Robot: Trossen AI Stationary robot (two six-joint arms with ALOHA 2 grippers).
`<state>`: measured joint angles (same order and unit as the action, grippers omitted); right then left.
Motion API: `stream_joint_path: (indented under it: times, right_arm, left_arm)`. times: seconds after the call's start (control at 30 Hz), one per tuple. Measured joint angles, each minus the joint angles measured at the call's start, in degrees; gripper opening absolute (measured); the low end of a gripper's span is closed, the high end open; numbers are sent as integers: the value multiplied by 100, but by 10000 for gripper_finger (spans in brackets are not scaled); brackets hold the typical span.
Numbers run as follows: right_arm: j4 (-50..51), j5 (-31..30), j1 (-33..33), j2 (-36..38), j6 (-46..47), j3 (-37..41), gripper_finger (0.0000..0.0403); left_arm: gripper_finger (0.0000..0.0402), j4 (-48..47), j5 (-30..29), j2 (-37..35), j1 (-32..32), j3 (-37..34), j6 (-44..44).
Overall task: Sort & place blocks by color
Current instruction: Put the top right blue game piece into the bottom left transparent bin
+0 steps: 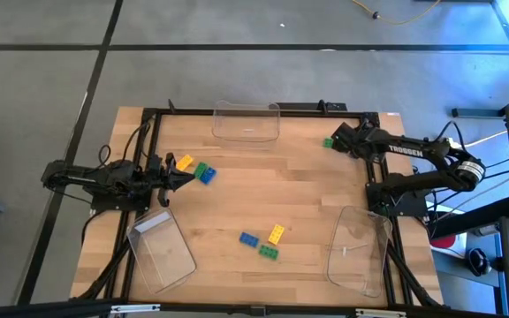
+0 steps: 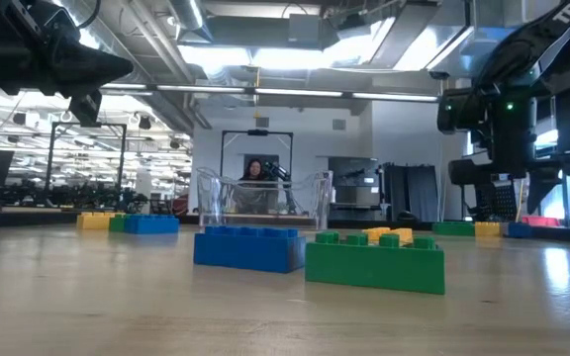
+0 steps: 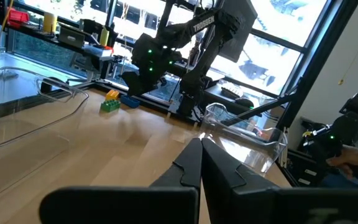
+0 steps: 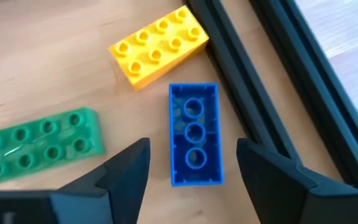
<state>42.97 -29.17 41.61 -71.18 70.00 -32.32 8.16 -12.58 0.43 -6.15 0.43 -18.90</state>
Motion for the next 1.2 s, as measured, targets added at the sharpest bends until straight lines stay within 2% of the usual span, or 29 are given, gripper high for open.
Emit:
stream_joint_path:
  times: [0.47, 0.87, 0.97, 1.17, 1.2]
  right_arm:
    - [-385, 176, 214, -719, -6, 0, 243]
    - [-651, 396, 216, -1175, -405, -17, 240]
    - [-686, 403, 216, -1175, -537, -17, 220]
    - [-700, 442, 214, -1175, -618, -22, 144]
    - [-672, 446, 214, -1162, -622, -22, 141]
  left_arm:
    - [0, 0, 0, -1, 2, 1, 0]
    - [0, 0, 0, 0, 2, 2, 0]
    - [0, 0, 0, 0, 2, 2, 0]
    - [0, 0, 0, 0, 1, 1, 0]
    - [0, 0, 0, 0, 2, 2, 0]
